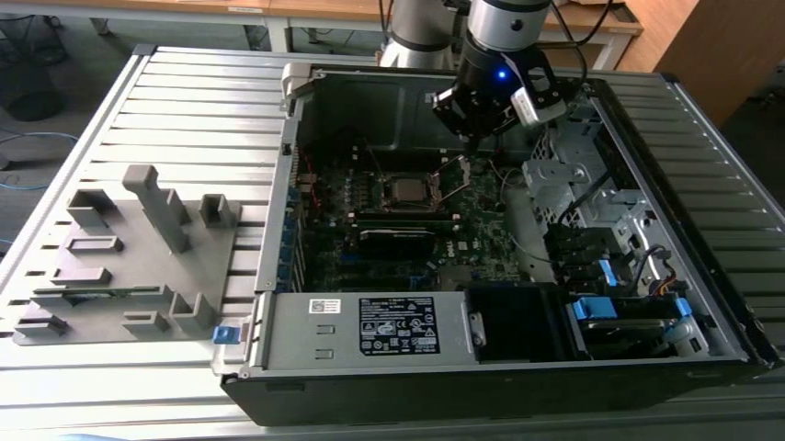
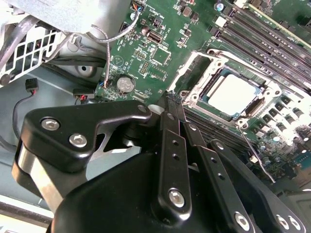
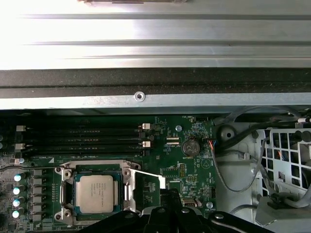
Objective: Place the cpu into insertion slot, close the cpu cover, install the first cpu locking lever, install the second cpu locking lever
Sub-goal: 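Close the cpu cover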
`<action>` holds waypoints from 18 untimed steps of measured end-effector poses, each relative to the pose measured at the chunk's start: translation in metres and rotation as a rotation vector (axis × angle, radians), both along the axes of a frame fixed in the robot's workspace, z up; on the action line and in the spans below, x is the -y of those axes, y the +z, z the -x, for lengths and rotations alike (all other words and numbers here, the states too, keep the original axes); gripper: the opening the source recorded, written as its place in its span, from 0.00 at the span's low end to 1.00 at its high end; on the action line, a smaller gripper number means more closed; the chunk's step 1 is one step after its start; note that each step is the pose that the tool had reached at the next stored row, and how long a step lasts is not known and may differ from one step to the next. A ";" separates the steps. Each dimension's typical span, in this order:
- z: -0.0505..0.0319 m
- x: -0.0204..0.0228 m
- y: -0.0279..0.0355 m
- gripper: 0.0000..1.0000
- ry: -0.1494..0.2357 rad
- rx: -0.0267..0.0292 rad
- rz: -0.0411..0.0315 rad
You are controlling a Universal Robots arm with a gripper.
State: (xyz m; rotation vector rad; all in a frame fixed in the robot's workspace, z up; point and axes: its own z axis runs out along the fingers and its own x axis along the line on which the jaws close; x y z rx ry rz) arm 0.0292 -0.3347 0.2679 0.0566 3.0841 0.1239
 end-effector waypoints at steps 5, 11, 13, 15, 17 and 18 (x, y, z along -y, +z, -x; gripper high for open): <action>-0.0011 0.0000 -0.0002 0.11 0.000 0.0000 0.0001; -0.0055 -0.0005 -0.0008 0.11 0.000 0.0000 0.0000; -0.0076 -0.0008 -0.0010 0.11 0.000 0.0000 0.0000; -0.0100 -0.0011 -0.0013 0.11 0.000 0.0000 0.0001; -0.0120 -0.0013 -0.0017 0.11 0.000 0.0000 0.0000; -0.0128 -0.0014 -0.0021 0.11 0.000 0.0001 -0.0003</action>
